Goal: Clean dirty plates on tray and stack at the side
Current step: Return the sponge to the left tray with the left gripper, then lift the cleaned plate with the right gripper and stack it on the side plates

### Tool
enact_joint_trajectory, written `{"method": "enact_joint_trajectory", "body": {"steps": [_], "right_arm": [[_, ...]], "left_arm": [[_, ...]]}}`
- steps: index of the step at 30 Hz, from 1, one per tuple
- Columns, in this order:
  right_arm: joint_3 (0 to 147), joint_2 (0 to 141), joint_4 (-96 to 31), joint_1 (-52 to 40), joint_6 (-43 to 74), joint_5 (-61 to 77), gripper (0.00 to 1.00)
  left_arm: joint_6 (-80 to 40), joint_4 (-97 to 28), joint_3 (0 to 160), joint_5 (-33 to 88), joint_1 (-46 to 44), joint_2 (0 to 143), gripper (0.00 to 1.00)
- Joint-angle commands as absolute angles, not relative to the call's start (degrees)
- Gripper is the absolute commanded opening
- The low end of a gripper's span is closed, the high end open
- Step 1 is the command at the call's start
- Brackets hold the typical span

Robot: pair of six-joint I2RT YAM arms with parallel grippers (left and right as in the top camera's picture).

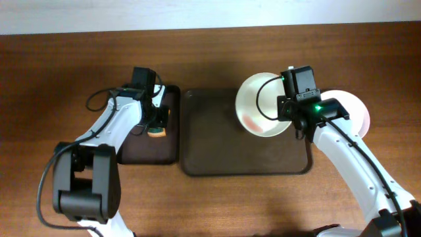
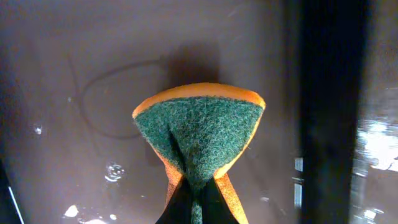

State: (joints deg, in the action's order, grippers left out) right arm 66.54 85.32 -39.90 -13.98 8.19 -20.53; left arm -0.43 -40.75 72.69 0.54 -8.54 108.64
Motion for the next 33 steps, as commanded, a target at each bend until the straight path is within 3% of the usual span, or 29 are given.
{"method": "enact_joint_trajectory", "body": {"steps": [1,4,10,23,25,27,28,33], "right_arm": [[67.85,84.27,-40.05,-15.22,3.86,-33.71,0.04],[67.85,84.27,-38.72,-19.84,2.11,-43.07,0.04],[67.85,84.27,-36.56,-27.09,1.72,-51.33,0.04],[67.85,84.27,-34.46,-27.29,4.16,-54.50,0.04],[67.83,84.27,-35.55,-24.60,9.78,-47.86,0.04],[67.83,84.27,-37.08,-20.80,14.24,-40.42,0.04],[67.83,84.27,-38.06,-18.22,16.01,-36.36,0.04],[67.83,84.27,-41.65,-4.80,20.08,-22.15,0.04]], "left_arm": [[-9.61,-40.73,72.18,-8.47,-8.08,109.19,0.00],[-16.67,-40.91,72.14,-6.00,-8.08,109.21,0.00],[-9.80,-40.97,72.14,1.83,-8.14,109.25,0.00],[-1.63,-41.21,72.14,1.74,-8.08,109.25,0.00],[-1.65,-41.08,72.14,1.74,-8.08,109.25,0.23],[-1.65,-41.01,72.14,1.74,-8.08,109.25,0.51],[-1.65,-40.99,72.14,1.74,-8.08,109.25,0.60],[-1.69,-38.39,72.14,0.27,-8.12,109.30,0.61]]}}
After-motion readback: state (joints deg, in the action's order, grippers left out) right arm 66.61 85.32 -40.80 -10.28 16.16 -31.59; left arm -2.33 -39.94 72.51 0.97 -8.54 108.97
